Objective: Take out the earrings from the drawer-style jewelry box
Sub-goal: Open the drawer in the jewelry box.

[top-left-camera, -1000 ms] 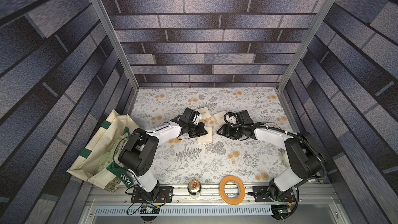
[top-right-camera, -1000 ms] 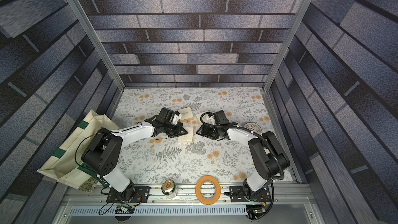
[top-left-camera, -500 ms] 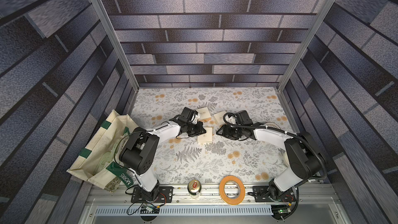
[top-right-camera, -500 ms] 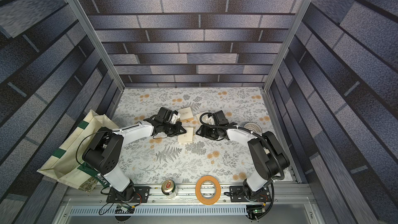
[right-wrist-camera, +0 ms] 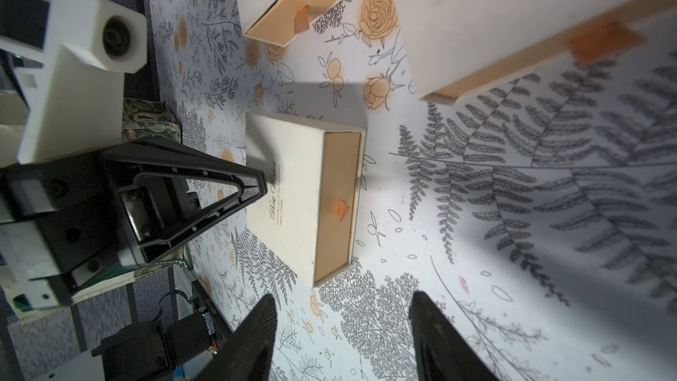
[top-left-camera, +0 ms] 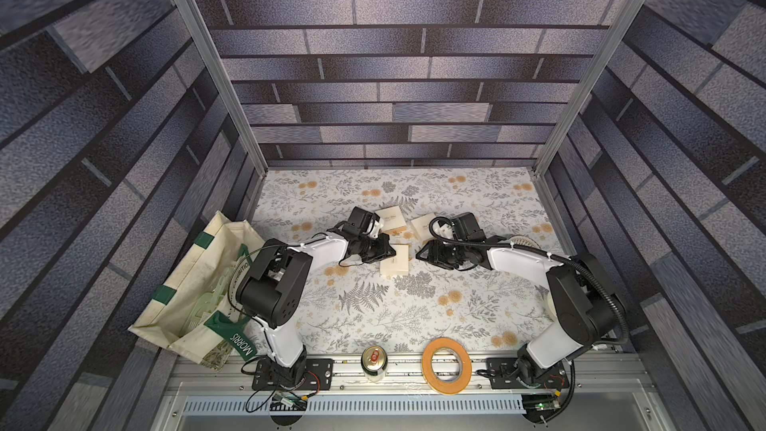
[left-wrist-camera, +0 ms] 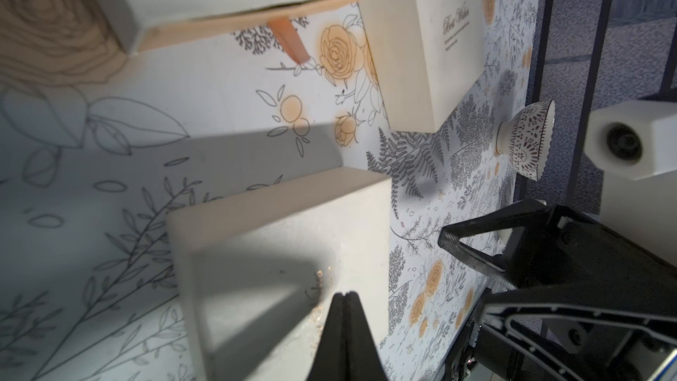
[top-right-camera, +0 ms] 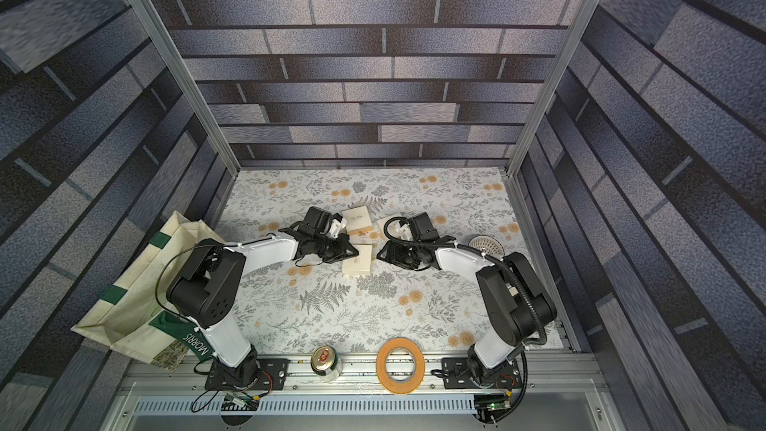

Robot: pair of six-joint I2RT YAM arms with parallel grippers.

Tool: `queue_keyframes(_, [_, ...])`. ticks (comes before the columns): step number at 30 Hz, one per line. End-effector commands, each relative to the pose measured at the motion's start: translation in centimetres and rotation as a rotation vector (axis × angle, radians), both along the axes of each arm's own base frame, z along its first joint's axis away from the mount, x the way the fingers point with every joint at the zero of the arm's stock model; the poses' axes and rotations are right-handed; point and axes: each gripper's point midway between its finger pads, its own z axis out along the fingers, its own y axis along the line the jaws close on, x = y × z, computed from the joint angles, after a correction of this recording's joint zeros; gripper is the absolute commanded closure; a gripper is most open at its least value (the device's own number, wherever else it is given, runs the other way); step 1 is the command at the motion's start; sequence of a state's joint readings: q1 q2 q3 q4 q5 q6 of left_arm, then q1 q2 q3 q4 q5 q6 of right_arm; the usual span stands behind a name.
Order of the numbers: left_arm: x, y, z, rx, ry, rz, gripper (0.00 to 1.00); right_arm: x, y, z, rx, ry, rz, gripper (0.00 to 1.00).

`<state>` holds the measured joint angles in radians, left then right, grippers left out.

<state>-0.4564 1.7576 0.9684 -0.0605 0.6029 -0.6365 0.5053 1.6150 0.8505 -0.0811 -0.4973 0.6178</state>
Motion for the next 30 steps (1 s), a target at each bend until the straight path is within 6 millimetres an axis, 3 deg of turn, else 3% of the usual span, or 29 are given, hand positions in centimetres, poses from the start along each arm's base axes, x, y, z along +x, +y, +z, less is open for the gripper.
queue_keyframes(1, [-0.5,0.3,-0.9,0.014,0.027,-0.015,1.00,0.0,0.4,-0.5,0.001,0.000,0.002,0.46])
queue_keyframes(16, [-1.2,0.6,-1.7,0.047,0.057,-0.017,1.00,0.6,1.2,-1.2,0.027,0.010,-0.017,0.61])
queue_keyframes(30, [-1.6,0.6,-1.7,0.043,0.065,-0.020,1.00,1.0,2.1,-1.9,0.027,0.025,-0.021,0.66])
